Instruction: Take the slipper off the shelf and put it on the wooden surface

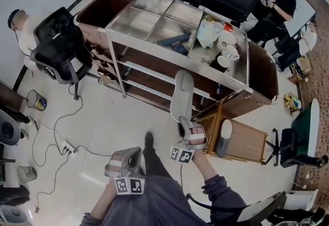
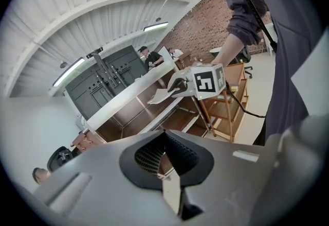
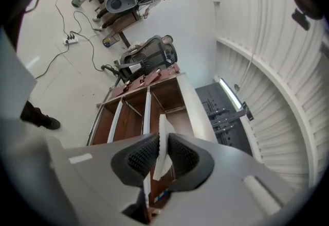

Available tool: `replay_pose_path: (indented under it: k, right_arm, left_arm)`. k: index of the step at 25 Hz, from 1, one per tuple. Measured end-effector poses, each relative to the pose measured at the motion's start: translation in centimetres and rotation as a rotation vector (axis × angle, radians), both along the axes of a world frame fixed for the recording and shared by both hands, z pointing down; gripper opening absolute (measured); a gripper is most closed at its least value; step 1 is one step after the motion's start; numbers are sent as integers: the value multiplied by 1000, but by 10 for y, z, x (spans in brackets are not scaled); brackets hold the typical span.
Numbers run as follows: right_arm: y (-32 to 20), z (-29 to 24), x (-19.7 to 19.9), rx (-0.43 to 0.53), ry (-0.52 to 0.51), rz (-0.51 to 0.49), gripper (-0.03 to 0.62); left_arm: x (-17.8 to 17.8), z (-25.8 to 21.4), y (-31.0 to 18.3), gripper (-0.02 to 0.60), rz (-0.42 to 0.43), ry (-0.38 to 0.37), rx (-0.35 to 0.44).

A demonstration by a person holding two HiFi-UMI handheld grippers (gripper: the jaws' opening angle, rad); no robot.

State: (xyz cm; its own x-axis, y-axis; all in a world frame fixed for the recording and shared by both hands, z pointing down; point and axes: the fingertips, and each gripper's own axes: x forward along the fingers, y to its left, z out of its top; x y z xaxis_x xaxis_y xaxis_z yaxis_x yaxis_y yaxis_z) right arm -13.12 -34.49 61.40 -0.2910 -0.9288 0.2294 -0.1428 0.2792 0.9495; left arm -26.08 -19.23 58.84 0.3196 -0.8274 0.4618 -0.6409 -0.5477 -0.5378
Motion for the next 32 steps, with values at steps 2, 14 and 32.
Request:
replay_pose_path:
  k: [2, 14, 32]
  right_arm:
    - [57, -10, 16, 0, -19, 14, 60]
    - [222, 15, 191, -116, 1, 230, 60]
    - [232, 185, 513, -428, 89, 143, 60]
  left_arm:
    - [16, 5, 29, 17, 36, 14, -15]
    - [138, 8, 87, 17, 249, 41, -15]
    - [429, -2, 136, 17, 154, -10, -5]
